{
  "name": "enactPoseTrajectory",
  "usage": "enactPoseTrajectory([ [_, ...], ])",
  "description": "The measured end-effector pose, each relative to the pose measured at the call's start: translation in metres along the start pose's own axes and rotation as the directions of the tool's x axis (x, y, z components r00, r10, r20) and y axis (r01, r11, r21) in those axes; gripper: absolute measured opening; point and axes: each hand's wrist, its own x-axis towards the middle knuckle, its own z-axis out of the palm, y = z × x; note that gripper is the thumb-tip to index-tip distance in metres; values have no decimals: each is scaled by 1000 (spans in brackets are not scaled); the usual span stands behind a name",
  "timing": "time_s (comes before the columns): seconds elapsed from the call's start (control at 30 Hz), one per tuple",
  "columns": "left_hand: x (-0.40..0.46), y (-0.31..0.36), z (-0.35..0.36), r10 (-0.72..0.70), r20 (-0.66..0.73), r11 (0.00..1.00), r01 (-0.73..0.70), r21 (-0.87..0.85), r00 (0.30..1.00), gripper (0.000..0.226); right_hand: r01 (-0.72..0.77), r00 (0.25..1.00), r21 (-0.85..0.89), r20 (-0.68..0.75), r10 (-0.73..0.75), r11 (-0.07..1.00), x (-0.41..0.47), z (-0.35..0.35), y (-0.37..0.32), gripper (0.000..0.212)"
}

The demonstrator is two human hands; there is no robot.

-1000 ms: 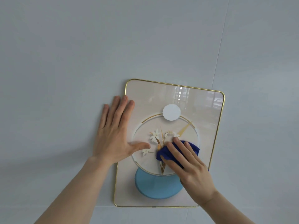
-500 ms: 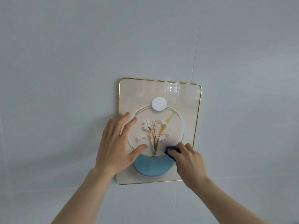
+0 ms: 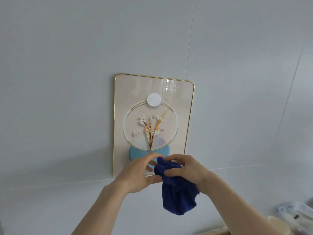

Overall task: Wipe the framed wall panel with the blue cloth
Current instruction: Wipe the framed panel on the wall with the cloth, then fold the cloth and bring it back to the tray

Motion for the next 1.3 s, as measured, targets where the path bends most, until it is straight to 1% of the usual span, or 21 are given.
enactPoseTrajectory([
  [0.1, 0, 7, 8, -21, -63, 987, 11, -162, 998, 38, -40, 999, 194, 10, 39, 980, -7, -6, 8, 35],
  [0.17, 2, 15, 12, -39, -95, 978, 18, -208, 995, 25, -50, 998, 278, 43, 40, 959, -14, -14, 16, 39],
  [0.23, 5, 23, 17, -62, -132, 970, 29, -243, 989, 20, -40, 993, 350, 114, -1, 936, -21, -21, 22, 43],
  [0.3, 9, 31, 21, -97, -183, 962, 45, -271, 978, 20, -9, 979, 362, 192, -65, 932, -27, -30, 29, 47],
  [0.37, 14, 37, 24, -131, -226, 955, 62, -289, 965, 22, 8, 974, 324, 210, -80, 946, -27, -44, 42, 44],
  [0.4, 17, 41, 26, -147, -233, 952, 74, -296, 961, 22, 8, 984, 289, 171, -60, 957, -26, -53, 50, 40],
  [0.5, 29, 48, 38, -211, -220, 924, 121, -363, 953, 20, 7, 1000, 183, -15, -4, 983, -20, -86, 76, 23],
  [0.57, 38, 54, 49, -229, -200, 930, 153, -335, 953, 19, 7, 998, 151, -69, 4, 989, -19, -110, 87, 17],
  [0.7, 63, 75, 84, -221, -148, 954, 182, -238, 964, 16, 3, 993, 37, -117, 2, 999, -19, -155, 109, 9],
  [0.87, 93, 94, 147, -264, -86, 952, 245, -184, 961, 13, -46, 978, -62, -205, 33, 997, -14, -209, 155, 12],
  [1.07, 114, 95, 237, -312, 54, 941, 316, -123, 949, 16, -197, 957, -123, -240, 164, 973, -15, -251, 236, 13],
  [1.2, 114, 87, 301, -380, 122, 918, 390, -76, 917, 18, -279, 941, -179, -250, 230, 943, -14, -262, 291, 18],
  [1.3, 108, 81, 346, -444, 169, 889, 457, -46, 880, 18, -300, 943, -245, -224, 247, 922, -14, -262, 330, 20],
])
